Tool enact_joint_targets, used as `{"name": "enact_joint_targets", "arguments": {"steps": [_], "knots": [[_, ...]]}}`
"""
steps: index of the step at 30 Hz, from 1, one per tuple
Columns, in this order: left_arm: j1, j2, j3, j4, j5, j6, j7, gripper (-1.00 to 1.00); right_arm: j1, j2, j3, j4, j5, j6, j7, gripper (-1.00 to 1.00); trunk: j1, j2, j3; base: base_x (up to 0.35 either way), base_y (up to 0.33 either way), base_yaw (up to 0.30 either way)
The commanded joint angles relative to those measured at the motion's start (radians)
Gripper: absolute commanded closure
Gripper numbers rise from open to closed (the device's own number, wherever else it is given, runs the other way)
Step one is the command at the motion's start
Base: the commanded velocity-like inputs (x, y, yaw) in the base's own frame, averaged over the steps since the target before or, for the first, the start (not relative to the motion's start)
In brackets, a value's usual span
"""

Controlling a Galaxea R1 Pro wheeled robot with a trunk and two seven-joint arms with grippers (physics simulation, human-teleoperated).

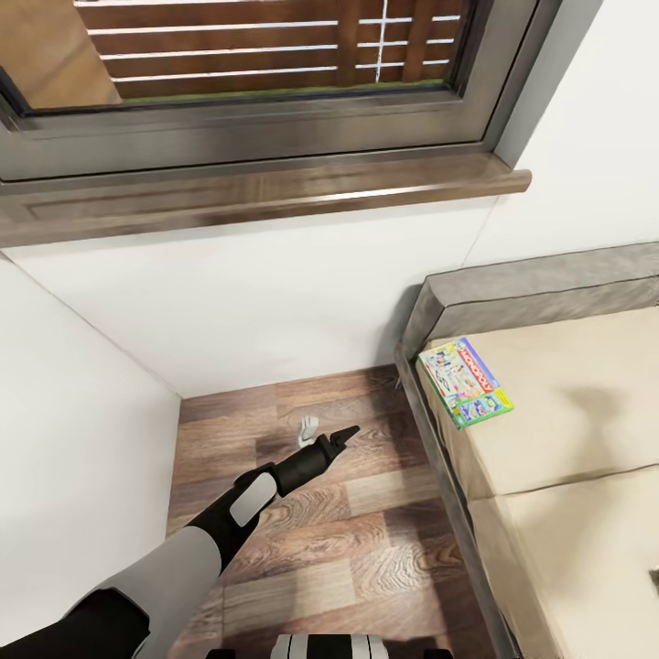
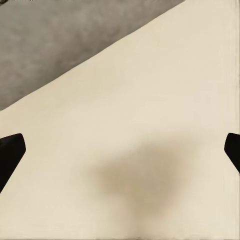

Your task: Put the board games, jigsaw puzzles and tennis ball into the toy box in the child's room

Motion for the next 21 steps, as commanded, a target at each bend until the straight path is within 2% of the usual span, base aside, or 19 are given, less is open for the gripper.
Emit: {"name": "enact_joint_targets", "arguments": {"steps": [1,21], "knots": [[-0.001,0.000,-0.003,0.001,0.011,0.008,-0.001,-1.00,-0.001,0.000,-0.001,0.000,-0.002,0.006,0.002,-1.00,0.000,0.000,-0.001,0.011,0.012,-0.174],[-0.001,0.000,-0.005,-0.001,0.010,0.007,-0.001,-1.00,-0.001,0.000,-0.001,0.000,-0.002,0.007,0.002,-1.00,0.000,0.000,-0.001,0.023,0.022,-0.253]]}}
